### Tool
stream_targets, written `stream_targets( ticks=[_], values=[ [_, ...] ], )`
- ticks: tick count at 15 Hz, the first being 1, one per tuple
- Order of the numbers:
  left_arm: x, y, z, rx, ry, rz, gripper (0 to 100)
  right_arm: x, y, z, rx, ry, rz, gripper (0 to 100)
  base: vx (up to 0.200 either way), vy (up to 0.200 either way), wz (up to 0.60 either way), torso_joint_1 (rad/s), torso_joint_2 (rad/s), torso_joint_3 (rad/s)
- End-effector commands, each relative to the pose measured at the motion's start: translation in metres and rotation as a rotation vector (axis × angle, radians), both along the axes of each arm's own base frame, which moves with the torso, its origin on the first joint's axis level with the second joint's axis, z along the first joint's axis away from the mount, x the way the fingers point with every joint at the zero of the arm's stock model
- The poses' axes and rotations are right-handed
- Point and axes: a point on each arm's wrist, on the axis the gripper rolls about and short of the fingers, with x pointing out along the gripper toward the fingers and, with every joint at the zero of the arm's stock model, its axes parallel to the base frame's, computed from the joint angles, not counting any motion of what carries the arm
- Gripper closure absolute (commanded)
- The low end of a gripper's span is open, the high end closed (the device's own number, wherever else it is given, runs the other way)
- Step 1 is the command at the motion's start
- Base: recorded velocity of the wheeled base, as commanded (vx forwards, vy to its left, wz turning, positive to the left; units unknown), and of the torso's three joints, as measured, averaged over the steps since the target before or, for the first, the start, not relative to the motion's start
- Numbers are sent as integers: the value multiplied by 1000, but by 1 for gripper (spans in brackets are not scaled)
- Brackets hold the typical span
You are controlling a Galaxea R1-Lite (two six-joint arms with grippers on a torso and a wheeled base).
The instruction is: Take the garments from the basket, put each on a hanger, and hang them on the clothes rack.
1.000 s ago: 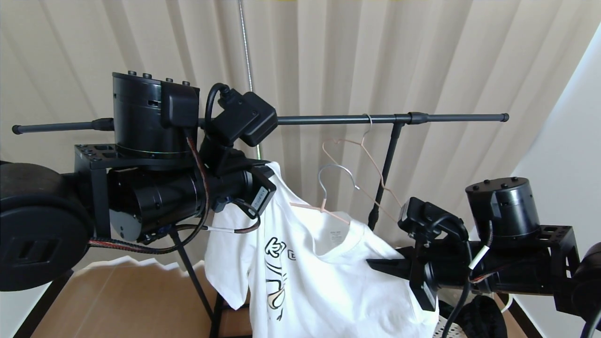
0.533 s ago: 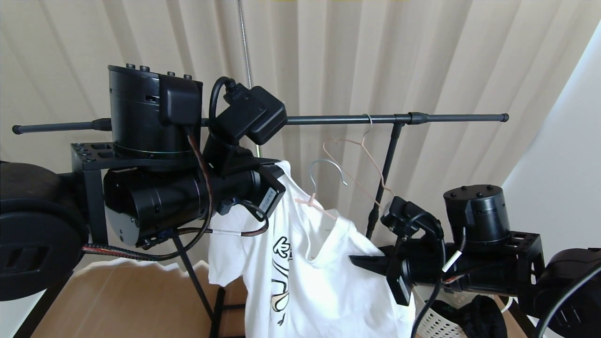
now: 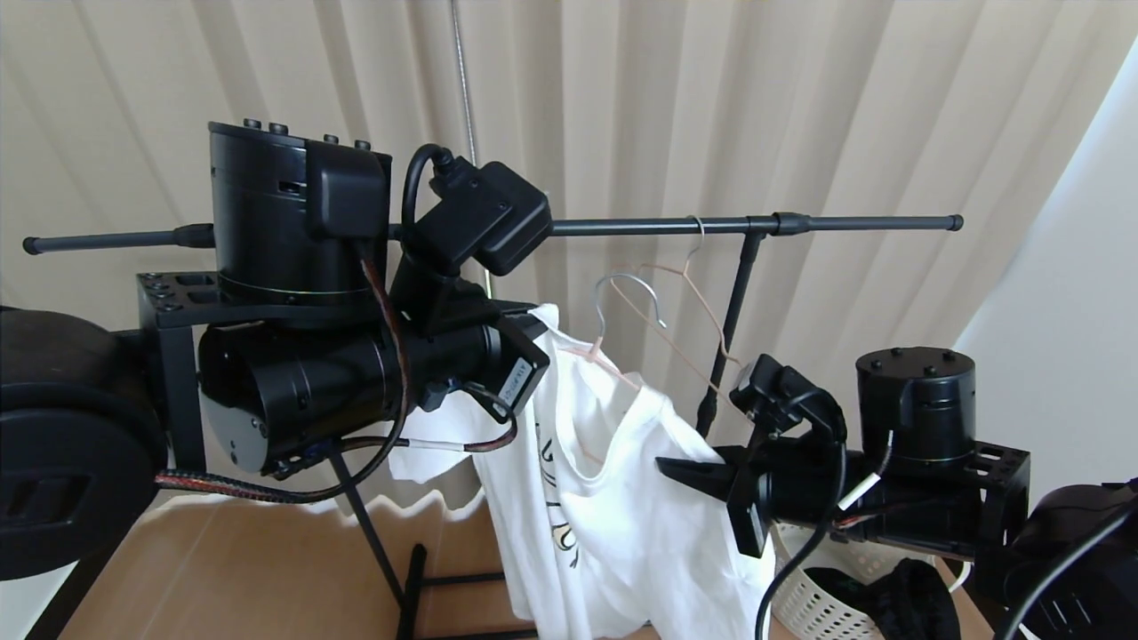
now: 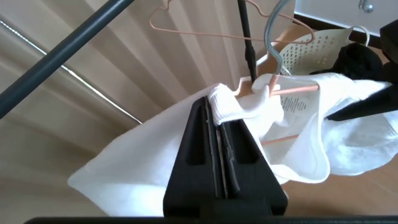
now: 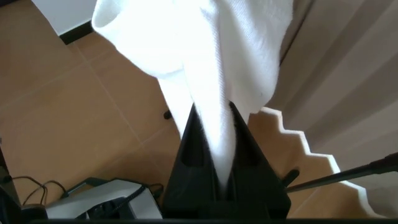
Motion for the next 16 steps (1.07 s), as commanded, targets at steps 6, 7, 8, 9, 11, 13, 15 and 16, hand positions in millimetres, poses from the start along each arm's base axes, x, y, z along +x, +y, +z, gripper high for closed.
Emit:
stream_targets(
  ticks=[6, 7, 8, 9, 11, 13, 15, 16],
  values=[
    [-5, -3, -8, 28, 16, -9, 100, -4, -5, 18, 66, -27, -47, 100, 0, 0, 0, 0, 0, 0],
    [-6, -3, -10, 35, 20, -13, 100, -4, -5, 19, 68, -30, -47, 100, 0, 0, 0, 0, 0, 0],
    [-9, -6, -11, 39, 21, -28, 100, -5, -5, 20, 70, -34, -47, 100, 0, 0, 0, 0, 0, 0],
    [-10, -7, -12, 42, 24, -34, 100, -6, -5, 21, 72, -34, -47, 100, 0, 0, 0, 0, 0, 0],
    [-12, -8, -16, 57, 27, -41, 100, -7, -6, 22, 76, -39, -46, 100, 0, 0, 0, 0, 0, 0],
    [-12, -8, -16, 59, 27, -43, 0, -8, -7, 23, 77, -41, -45, 100, 0, 0, 0, 0, 0, 0],
    [-13, -7, -17, 60, 28, -43, 0, -9, -8, 25, 83, -45, -45, 100, 0, 0, 0, 0, 0, 0],
    [-15, -5, -15, 55, 23, -43, 0, -9, -8, 25, 83, -44, -47, 100, 0, 0, 0, 0, 0, 0]
  ],
)
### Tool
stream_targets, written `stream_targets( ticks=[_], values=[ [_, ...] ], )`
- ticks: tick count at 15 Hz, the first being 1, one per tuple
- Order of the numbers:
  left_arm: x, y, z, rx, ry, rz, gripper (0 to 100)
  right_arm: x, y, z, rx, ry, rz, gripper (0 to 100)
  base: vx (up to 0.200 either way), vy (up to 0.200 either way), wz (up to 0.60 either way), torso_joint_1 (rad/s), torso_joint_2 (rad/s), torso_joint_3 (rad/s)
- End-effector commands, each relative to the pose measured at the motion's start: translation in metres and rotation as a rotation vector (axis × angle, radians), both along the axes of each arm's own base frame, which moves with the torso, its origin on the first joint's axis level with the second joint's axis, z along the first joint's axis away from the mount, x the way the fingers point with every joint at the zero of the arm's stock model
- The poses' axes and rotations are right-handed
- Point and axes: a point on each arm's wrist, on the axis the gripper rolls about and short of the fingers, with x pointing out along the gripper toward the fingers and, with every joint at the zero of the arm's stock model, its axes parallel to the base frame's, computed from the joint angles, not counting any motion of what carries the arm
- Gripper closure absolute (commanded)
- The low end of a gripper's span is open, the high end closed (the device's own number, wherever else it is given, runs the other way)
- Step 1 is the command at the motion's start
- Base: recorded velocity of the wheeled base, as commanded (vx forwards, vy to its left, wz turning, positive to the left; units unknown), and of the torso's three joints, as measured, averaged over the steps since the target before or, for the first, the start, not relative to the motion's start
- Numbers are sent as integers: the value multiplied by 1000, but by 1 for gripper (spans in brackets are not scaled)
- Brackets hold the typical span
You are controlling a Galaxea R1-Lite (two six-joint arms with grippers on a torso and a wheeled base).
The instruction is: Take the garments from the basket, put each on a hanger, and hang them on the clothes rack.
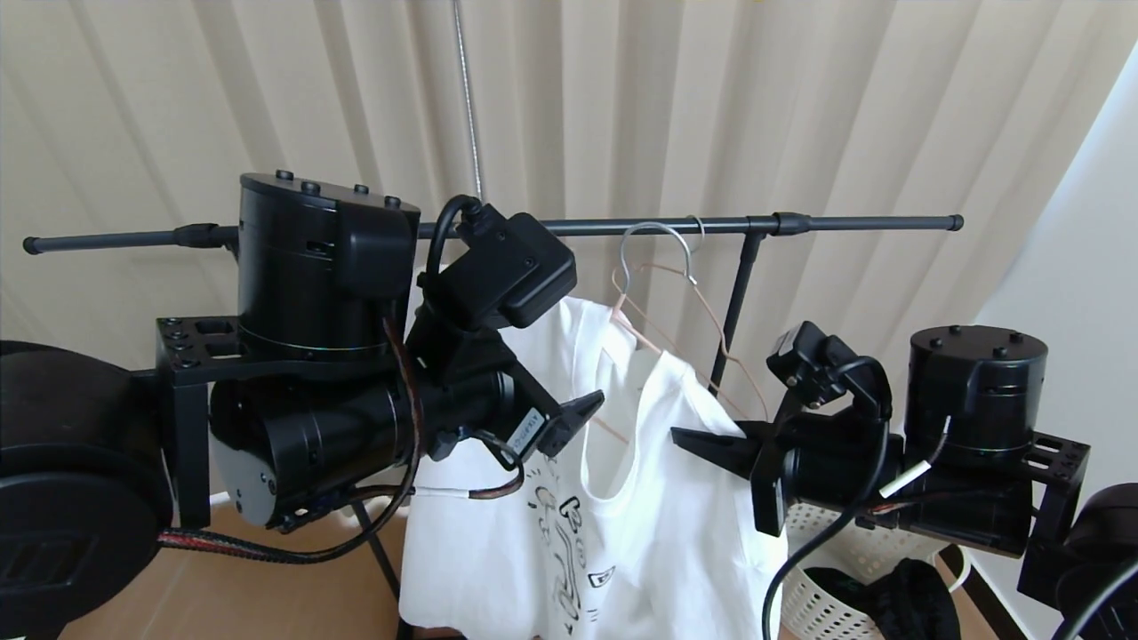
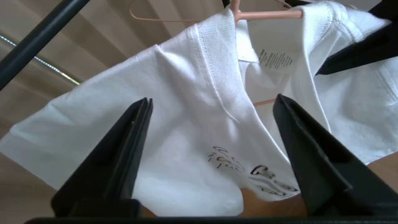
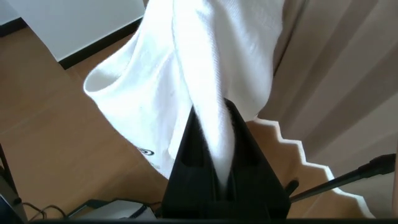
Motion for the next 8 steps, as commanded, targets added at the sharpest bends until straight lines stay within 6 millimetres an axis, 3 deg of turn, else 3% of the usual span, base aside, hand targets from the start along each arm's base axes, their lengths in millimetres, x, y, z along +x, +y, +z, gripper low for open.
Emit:
stream_targets(
  ticks=[1, 5, 8],
  values=[
    [-6, 8, 4, -11, -11, 5, 0, 2, -5, 1, 3, -5, -12, 100, 0, 0, 0, 0, 0, 0],
    [-16, 52, 9, -32, -26, 97, 0, 8, -31, -1, -1, -23, 28, 100, 0, 0, 0, 0, 0, 0],
    [-5, 94, 0, -73, 26, 171, 0, 13, -56, -4, -11, -54, 71, 100, 0, 0, 0, 0, 0, 0]
  ],
)
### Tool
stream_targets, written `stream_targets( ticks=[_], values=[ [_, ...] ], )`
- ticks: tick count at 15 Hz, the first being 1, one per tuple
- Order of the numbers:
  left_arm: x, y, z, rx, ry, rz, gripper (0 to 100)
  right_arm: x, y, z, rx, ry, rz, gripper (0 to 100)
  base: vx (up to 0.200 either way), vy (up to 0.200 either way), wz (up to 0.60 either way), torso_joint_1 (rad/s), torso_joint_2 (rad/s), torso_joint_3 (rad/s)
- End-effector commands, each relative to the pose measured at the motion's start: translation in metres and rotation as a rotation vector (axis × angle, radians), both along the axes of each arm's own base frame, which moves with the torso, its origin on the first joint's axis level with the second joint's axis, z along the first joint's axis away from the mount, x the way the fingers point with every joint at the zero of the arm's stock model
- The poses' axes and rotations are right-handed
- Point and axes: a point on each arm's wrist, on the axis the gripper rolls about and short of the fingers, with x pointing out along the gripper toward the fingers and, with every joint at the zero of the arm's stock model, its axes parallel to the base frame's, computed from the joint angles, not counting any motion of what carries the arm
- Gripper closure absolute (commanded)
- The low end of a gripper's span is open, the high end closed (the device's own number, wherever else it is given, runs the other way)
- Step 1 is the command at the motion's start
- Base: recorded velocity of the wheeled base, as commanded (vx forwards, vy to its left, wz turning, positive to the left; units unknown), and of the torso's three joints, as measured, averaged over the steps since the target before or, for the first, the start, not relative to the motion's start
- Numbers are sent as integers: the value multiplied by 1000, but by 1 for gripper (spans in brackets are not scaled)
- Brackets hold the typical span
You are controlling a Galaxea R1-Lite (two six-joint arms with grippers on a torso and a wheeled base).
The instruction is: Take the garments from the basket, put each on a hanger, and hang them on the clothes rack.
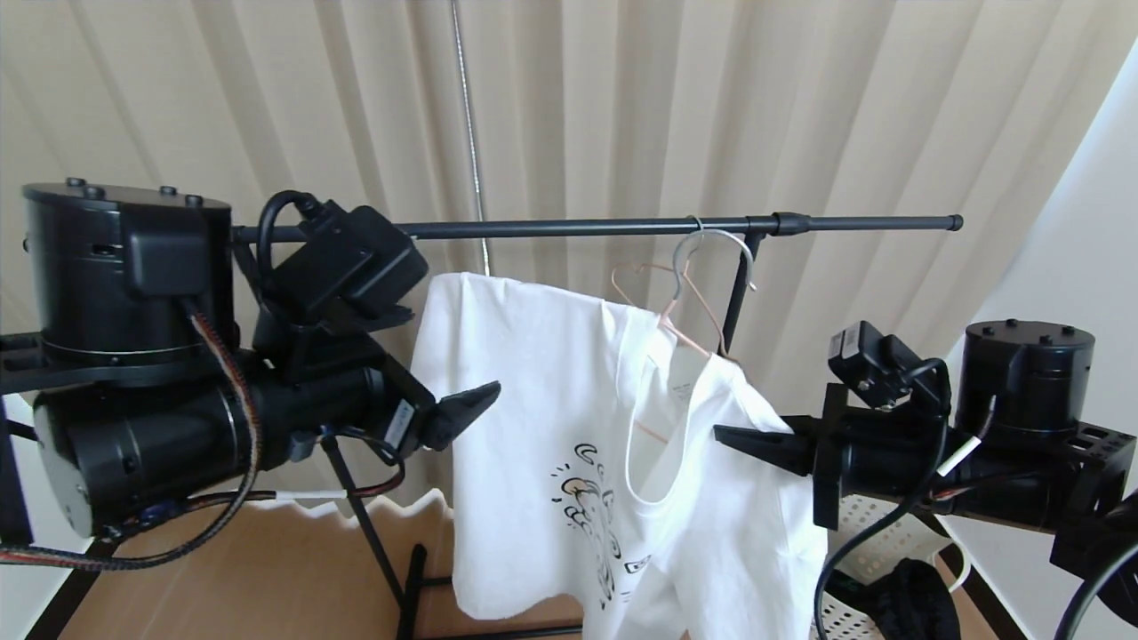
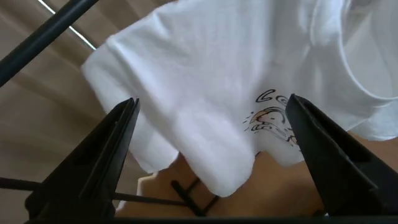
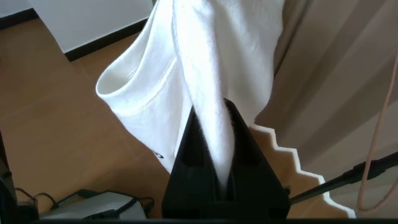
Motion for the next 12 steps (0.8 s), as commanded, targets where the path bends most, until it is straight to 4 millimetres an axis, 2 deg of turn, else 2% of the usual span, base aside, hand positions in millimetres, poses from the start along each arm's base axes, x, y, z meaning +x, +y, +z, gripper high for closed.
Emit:
stream_targets(
  ticks=[1, 3, 4, 8, 12],
  values=[
    [8, 36, -3, -48, 30, 64, 0, 1, -17, -3, -5, -11, 0, 100, 0, 0, 0, 0, 0, 0],
    [22, 55, -9, -69, 69, 97, 0, 1, -26, -5, -6, -32, 48, 100, 0, 0, 0, 0, 0, 0],
    [27, 57, -13, -91, 95, 96, 0, 0, -29, -7, -4, -33, 66, 100, 0, 0, 0, 0, 0, 0],
    [44, 54, -26, -131, 133, 84, 0, -6, -31, -9, -19, -63, 104, 100, 0, 0, 0, 0, 0, 0],
    [53, 49, -38, -130, 171, 84, 0, -11, -32, -3, -10, -82, 116, 100, 0, 0, 0, 0, 0, 0]
  ],
)
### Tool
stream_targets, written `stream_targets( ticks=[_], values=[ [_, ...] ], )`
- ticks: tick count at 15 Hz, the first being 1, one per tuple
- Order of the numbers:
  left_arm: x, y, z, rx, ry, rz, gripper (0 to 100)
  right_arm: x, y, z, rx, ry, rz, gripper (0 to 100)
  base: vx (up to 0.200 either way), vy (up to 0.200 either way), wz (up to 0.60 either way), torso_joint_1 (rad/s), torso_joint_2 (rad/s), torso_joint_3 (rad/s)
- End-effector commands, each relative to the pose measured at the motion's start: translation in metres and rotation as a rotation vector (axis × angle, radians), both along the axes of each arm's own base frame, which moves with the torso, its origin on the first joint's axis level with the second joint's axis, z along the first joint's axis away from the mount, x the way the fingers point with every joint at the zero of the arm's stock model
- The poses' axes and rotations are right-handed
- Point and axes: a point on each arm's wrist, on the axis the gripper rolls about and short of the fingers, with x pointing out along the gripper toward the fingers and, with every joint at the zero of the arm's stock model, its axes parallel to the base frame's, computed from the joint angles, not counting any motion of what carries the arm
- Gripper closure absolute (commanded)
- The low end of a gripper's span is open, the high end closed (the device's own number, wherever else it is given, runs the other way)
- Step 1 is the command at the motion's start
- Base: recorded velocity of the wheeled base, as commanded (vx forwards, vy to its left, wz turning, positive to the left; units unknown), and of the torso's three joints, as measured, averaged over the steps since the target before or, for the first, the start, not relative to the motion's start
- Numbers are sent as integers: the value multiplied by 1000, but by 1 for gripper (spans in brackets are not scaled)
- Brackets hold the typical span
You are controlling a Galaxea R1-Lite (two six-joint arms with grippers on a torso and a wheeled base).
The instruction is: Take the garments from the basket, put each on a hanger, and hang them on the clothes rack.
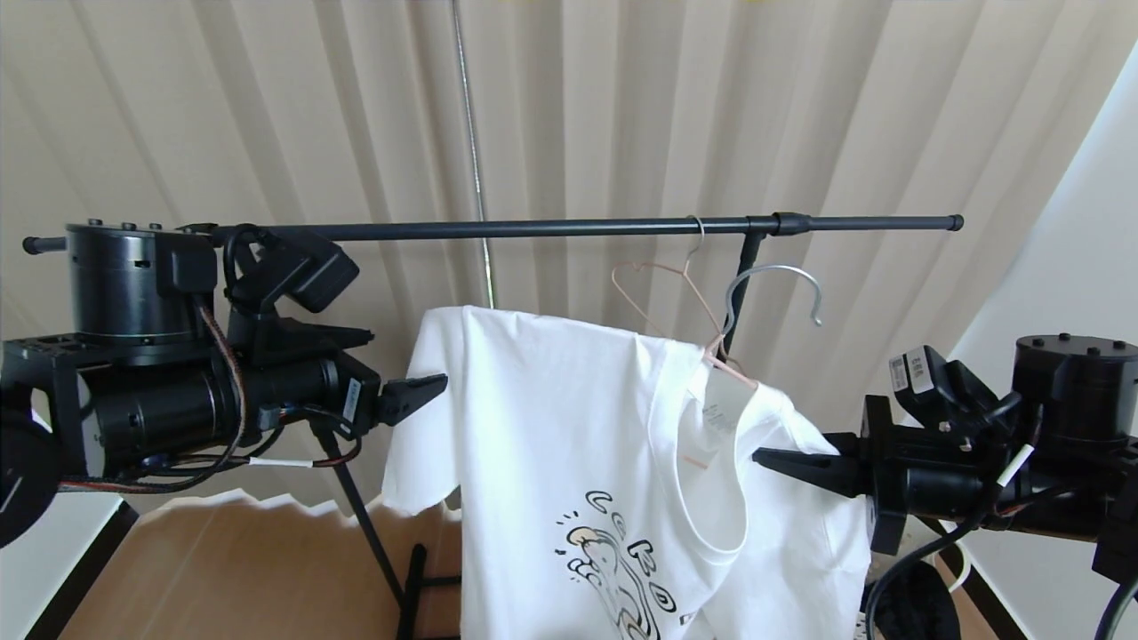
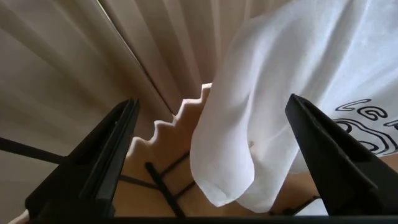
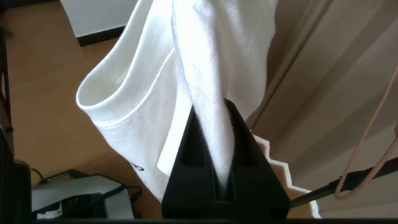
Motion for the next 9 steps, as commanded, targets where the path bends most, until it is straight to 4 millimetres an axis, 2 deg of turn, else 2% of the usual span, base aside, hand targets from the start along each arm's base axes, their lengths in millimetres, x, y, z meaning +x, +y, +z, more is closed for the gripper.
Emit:
stream_targets(
  ticks=[1, 5, 9],
  values=[
    [6, -4, -10, -2, 44, 1, 100, -3, -1, 4, 4, -14, 1, 100, 0, 0, 0, 0, 0, 0],
    [8, -7, -14, -19, 68, 4, 100, -2, -1, 5, 4, -17, 1, 100, 0, 0, 0, 0, 0, 0],
    [8, 0, -14, -82, 101, 65, 100, 0, -3, 5, 7, -16, -11, 100, 0, 0, 0, 0, 0, 0]
  ],
)
